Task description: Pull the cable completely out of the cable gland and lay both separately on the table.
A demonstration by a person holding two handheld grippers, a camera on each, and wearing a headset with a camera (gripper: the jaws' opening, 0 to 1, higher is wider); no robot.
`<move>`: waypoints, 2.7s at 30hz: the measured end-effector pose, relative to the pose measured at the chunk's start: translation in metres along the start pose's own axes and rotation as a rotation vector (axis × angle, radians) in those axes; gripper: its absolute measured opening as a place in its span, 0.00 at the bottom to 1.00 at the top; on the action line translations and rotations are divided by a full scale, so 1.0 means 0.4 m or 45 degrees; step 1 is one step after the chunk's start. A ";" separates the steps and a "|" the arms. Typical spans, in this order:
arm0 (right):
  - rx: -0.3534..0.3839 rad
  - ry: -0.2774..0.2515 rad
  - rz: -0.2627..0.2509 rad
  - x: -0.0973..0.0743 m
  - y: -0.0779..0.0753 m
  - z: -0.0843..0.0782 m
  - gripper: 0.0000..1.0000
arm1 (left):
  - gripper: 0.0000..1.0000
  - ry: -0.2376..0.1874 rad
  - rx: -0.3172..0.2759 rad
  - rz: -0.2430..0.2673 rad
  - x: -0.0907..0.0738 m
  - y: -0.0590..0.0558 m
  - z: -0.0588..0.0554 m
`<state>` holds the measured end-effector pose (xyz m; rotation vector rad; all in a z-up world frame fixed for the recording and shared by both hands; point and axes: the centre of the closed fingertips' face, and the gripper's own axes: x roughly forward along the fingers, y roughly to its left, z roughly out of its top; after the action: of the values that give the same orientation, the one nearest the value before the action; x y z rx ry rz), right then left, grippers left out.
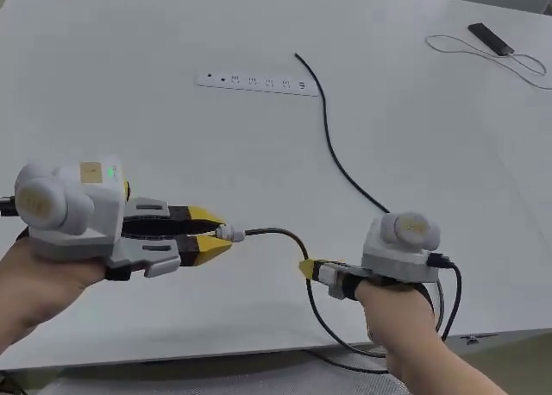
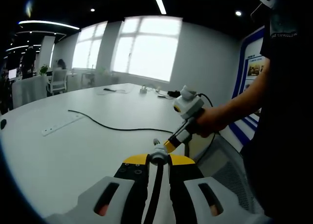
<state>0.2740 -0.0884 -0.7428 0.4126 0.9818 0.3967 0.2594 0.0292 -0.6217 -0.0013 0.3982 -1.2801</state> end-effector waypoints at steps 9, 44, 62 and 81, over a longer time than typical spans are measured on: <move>0.137 -0.005 0.007 0.008 -0.013 -0.010 0.00 | 0.15 -0.015 0.007 -0.005 0.000 -0.008 0.006; -0.137 -0.037 -0.017 -0.011 -0.038 0.001 0.01 | 0.15 -0.042 -0.059 0.027 -0.016 0.021 0.021; -0.902 -0.092 0.024 -0.056 0.105 0.072 0.27 | 0.15 -0.025 -0.085 0.019 -0.017 0.021 0.016; -1.557 -0.109 0.152 -0.056 0.351 0.094 0.19 | 0.15 -0.006 -0.087 -0.001 -0.005 0.018 0.019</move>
<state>0.2759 0.0144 -0.6376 -0.6210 0.4853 0.9824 0.2679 0.0314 -0.6158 -0.0624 0.4380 -1.2668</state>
